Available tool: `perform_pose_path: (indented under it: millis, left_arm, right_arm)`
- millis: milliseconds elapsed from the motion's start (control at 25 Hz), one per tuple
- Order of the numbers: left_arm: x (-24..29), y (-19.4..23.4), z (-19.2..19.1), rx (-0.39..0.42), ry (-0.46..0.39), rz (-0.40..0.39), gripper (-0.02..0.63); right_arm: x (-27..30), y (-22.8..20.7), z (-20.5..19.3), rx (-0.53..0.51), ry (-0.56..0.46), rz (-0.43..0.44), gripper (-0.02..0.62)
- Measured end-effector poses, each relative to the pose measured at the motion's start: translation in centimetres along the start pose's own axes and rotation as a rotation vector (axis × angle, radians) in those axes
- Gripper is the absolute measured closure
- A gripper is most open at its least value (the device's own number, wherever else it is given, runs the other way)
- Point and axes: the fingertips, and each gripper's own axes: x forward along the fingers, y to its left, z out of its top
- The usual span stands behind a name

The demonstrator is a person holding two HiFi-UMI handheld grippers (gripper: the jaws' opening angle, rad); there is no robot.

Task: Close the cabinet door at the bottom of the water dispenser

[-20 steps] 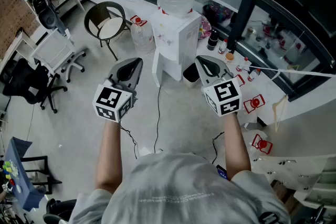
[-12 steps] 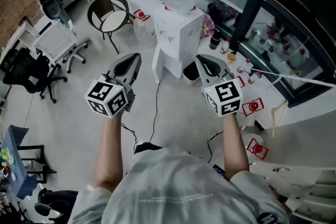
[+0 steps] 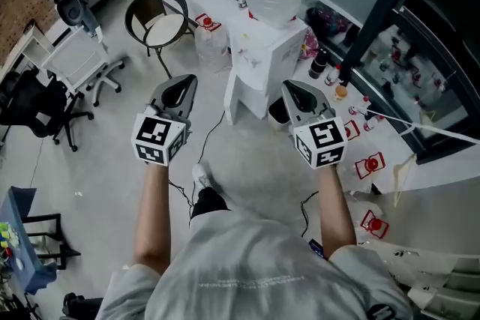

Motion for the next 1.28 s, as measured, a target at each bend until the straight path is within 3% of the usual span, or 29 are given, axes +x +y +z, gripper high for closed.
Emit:
perform_pose_path:
  millis: [160,280,480,680,1000,1120,1280]
  left_arm:
    - [3.0,8.5,-4.0,0.010,0.021,0.016,0.588]
    - [5.3,13.2,-6.0,0.000,0.032,-0.025,0.588]
    - [9.2,18.7,-10.3,-0.010,0.077,-0.111,0.588]
    - [13.0,22.9,-16.6,-0.052,0.165,-0.193,0.587]
    - [20.5,23.5,-29.4,-0.163,0.325,-0.257,0.584]
    - [23.3,22.1,-34.4,-0.235,0.364,-0.281,0.581]
    - [25.0,20.0,-41.4,-0.275,0.415,-0.253,0.562]
  right_arm:
    - [7.9,1.9,0.1,0.046,0.029,-0.005,0.566]
    - [13.5,3.4,0.4,0.035,0.070,-0.010,0.566]
    - [21.7,4.5,-1.6,0.051,0.177,-0.041,0.563]
    - [29.1,5.0,-5.7,0.131,0.280,-0.076,0.515]
    - [36.3,4.4,-17.7,0.219,0.484,-0.062,0.408]
    - [38.4,4.8,-24.4,0.275,0.545,-0.038,0.377]
    - [40.4,6.0,-34.7,0.315,0.628,-0.002,0.348]
